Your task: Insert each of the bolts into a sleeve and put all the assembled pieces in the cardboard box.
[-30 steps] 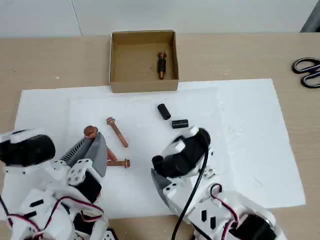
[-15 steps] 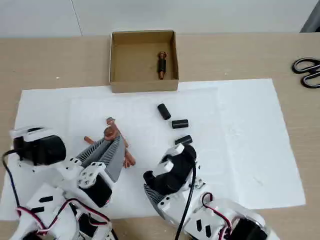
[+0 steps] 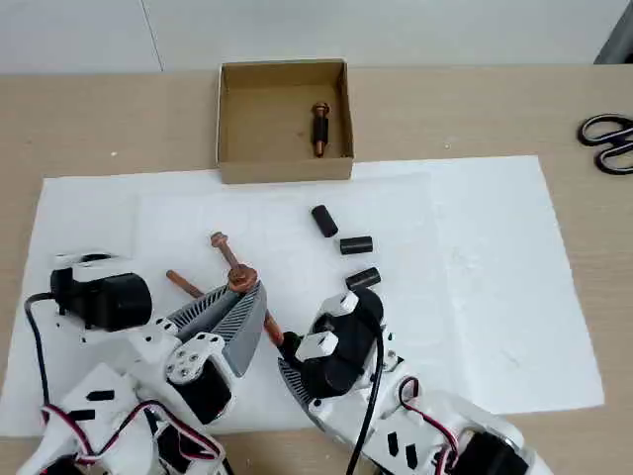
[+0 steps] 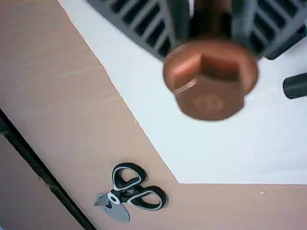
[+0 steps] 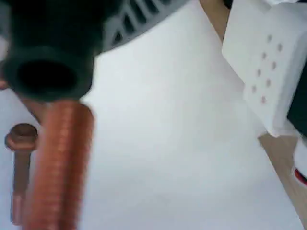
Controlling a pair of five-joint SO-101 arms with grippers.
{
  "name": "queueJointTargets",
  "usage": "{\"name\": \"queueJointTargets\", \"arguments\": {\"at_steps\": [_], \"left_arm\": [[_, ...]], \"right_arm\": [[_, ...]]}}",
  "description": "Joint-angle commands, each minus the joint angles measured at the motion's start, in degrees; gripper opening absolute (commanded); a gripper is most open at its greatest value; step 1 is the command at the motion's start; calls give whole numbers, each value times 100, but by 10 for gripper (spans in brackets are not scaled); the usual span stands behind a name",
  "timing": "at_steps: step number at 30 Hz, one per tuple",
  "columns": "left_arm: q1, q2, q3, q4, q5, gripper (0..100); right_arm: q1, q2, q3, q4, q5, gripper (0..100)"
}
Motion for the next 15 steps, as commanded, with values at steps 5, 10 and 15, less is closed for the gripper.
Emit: {"name": "queueJointTargets", "arguments": {"at_steps": [5, 10, 15], "left_arm": [[35, 18, 92, 0, 26, 5], [299, 18, 295, -18, 26, 5], [334, 18, 374, -35, 18, 5]], "right_arm": [[-40, -13, -26, -171, 70, 3], [-40, -4, -26, -418, 79, 3], [-40, -4, -26, -444, 70, 3]]}}
